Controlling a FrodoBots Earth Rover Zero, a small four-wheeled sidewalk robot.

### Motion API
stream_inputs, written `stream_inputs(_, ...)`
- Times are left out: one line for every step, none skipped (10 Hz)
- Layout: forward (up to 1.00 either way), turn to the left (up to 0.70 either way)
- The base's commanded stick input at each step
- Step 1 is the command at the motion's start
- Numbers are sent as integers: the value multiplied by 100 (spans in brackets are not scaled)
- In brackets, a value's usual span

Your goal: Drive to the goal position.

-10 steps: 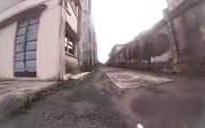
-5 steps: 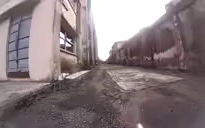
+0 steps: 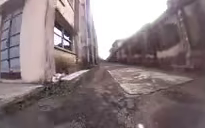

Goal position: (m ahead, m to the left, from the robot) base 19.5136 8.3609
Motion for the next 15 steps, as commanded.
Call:
stream_inputs(70, 0)
stream_inputs(70, 0)
stream_inputs(70, 0)
stream_inputs(70, 0)
stream_inputs(70, 0)
stream_inputs(70, 0)
stream_inputs(70, 0)
stream_inputs(70, 0)
stream_inputs(70, 0)
stream_inputs(70, 0)
stream_inputs(70, 0)
stream_inputs(70, 0)
stream_inputs(70, 0)
stream_inputs(70, 0)
stream_inputs(70, 0)
